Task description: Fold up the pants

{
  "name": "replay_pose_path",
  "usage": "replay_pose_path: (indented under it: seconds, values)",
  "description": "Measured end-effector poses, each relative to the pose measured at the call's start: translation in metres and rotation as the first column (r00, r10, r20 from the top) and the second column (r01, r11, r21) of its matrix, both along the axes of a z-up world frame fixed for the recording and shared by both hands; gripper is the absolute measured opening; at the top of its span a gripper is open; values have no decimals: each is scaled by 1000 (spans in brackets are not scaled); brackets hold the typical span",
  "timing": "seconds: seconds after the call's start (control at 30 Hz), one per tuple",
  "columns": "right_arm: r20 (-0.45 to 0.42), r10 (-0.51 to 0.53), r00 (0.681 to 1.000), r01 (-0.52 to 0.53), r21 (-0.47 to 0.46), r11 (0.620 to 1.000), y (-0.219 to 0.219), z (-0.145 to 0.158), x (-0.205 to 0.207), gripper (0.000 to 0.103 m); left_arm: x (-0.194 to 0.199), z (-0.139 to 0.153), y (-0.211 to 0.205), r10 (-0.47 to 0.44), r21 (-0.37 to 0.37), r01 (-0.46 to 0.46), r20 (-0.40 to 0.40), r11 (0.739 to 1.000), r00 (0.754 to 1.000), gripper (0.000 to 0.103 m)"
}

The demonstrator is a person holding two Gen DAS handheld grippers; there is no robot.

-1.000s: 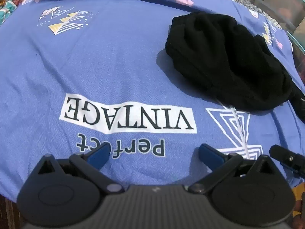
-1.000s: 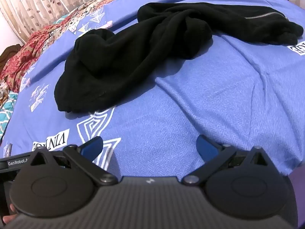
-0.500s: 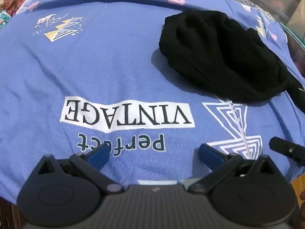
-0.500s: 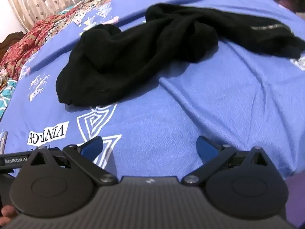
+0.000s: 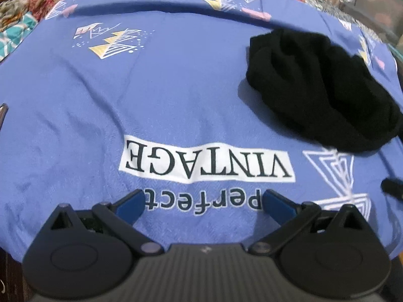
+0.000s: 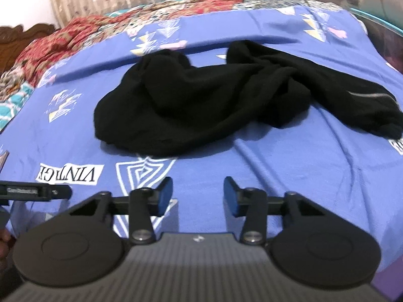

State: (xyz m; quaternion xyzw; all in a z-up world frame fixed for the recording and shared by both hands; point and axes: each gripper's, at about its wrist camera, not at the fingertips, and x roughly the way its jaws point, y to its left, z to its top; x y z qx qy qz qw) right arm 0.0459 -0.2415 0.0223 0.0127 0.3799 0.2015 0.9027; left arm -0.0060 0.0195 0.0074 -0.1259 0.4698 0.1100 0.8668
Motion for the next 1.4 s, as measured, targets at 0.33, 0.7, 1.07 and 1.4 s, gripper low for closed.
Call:
replay_pose_path:
  seconds: [0.33,0.7,1.07,1.4]
  values:
    - [186,123,975,-106,-99,989,34,29,48,76,-5,-4,8,31,-68,-28,41,997,999,103]
    - [93,208,974,-205,-39,978,44,32,61,4,-11,2,17,19,-100,-10,95,995,995,98]
    - [207,237,949,-207,-156,966,40,49,51,59,53,27,21,-11,-269,67,205,961,979,97]
    - [5,218,976,-217,-112,970,50,16,78,5,112,-13,12,-10,-553,53,80,832,997,13]
